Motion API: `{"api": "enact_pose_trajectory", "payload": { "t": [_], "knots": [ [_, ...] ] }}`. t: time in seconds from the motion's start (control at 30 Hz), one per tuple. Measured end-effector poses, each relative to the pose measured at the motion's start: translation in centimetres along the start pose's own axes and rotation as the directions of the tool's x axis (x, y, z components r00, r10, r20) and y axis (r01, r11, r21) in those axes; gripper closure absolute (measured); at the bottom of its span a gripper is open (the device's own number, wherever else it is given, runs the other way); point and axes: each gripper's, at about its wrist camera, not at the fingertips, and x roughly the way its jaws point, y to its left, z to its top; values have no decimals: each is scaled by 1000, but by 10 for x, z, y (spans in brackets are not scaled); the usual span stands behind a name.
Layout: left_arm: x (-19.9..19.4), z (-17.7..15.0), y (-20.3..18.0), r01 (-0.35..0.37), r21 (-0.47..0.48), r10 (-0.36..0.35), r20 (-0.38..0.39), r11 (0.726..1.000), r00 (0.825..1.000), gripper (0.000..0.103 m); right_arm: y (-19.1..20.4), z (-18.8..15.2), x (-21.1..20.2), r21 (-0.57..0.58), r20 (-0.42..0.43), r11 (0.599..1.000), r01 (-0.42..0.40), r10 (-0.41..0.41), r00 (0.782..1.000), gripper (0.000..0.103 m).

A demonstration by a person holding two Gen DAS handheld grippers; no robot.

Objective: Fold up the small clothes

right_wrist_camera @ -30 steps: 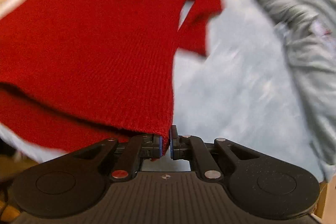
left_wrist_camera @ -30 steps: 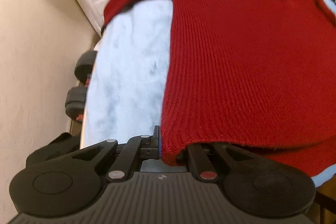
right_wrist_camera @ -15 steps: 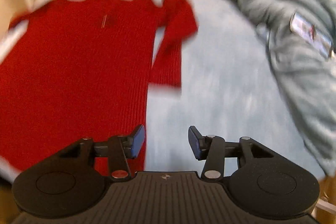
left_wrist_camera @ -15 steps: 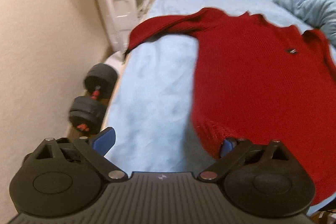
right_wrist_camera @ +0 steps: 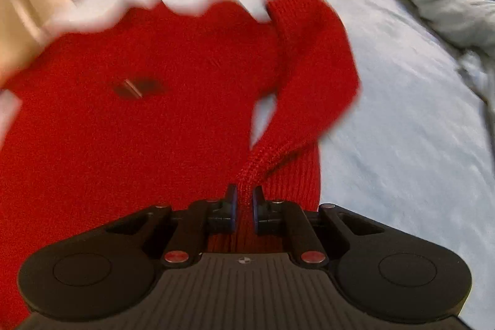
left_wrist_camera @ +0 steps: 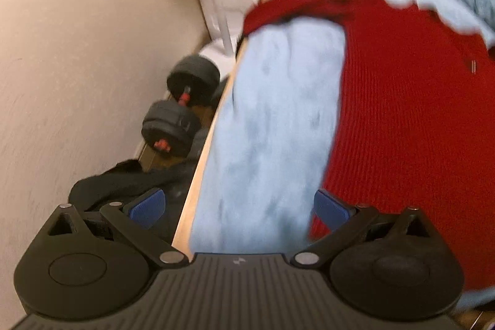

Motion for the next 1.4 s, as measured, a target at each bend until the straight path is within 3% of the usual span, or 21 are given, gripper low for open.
{"api": "enact_pose_trajectory", "payload": {
  "t": [0.07,0.13,0.17,0.23,0.27,0.3,0.4,0.47,0.53,0.63,0.7,0.77,0.87,1.0,1.1,1.13,1.17,1.2,1.23,1.27,1.4],
  "knots": [
    [-4,18,2,15,-86,-12,38,996,999,0,-20,37,-37,85,146,995,-45,32,989,94],
    [-8,37,1,25,-163,-13,69,986,997,0,-59,75,-79,259,336,965,-31,-60,940,95],
    [-10,46,-1,30,-195,-14,84,980,996,0,-90,90,-103,405,420,914,-16,-171,891,103],
    [-14,61,-6,49,-238,-25,104,970,994,0,-150,106,-148,718,393,691,84,-502,770,98],
    [-15,67,-9,59,-252,-31,113,966,993,0,-174,108,-163,807,333,579,113,-604,724,78],
    [-16,72,-12,65,-257,-35,121,964,992,0,-194,110,-174,828,319,550,106,-619,718,42],
    [-13,77,-25,66,-237,-38,123,969,992,0,-201,100,-193,711,434,694,114,-559,707,40],
    [-6,78,-34,74,-227,-51,105,971,993,0,-183,91,-189,567,481,807,165,-487,729,40],
    [-1,74,-40,88,-225,-70,87,970,994,0,-159,80,-169,389,450,901,191,-367,814,40],
    [2,69,-48,102,-210,-86,86,972,993,0,-132,60,-121,182,310,956,229,-277,909,41],
    [4,67,-49,104,-202,-89,81,974,993,0,-121,44,-77,119,172,977,175,-194,966,50],
    [7,65,-49,95,-202,-82,72,975,994,0,-118,31,-36,150,52,983,109,-118,992,65],
    [14,67,-48,80,-213,-70,53,974,996,0,-119,22,21,237,-19,962,135,-134,991,71],
    [22,77,-43,49,-244,-37,52,969,998,0,-141,53,51,370,73,912,179,-221,973,72],
    [32,86,-35,31,-290,-16,54,957,998,0,-166,95,70,392,81,877,277,-333,939,76],
    [37,89,-33,17,-311,-2,50,950,999,0,-172,109,78,377,69,865,331,-382,922,76],
    [43,92,-30,2,-336,13,44,942,999,0,-179,120,83,362,58,834,417,-466,883,80],
    [47,94,-28,-5,-356,20,41,934,999,0,-186,131,83,361,70,782,509,-567,821,79],
    [53,97,-25,-9,-380,26,40,925,999,0,-193,138,80,380,112,746,546,-623,774,75],
    [57,101,-24,-8,-395,26,41,918,999,0,-195,140,70,404,162,744,532,-631,759,72],
    [79,121,-24,17,-383,17,85,924,996,0,-182,118,43,378,205,854,358,-455,867,63]
  ]
}}
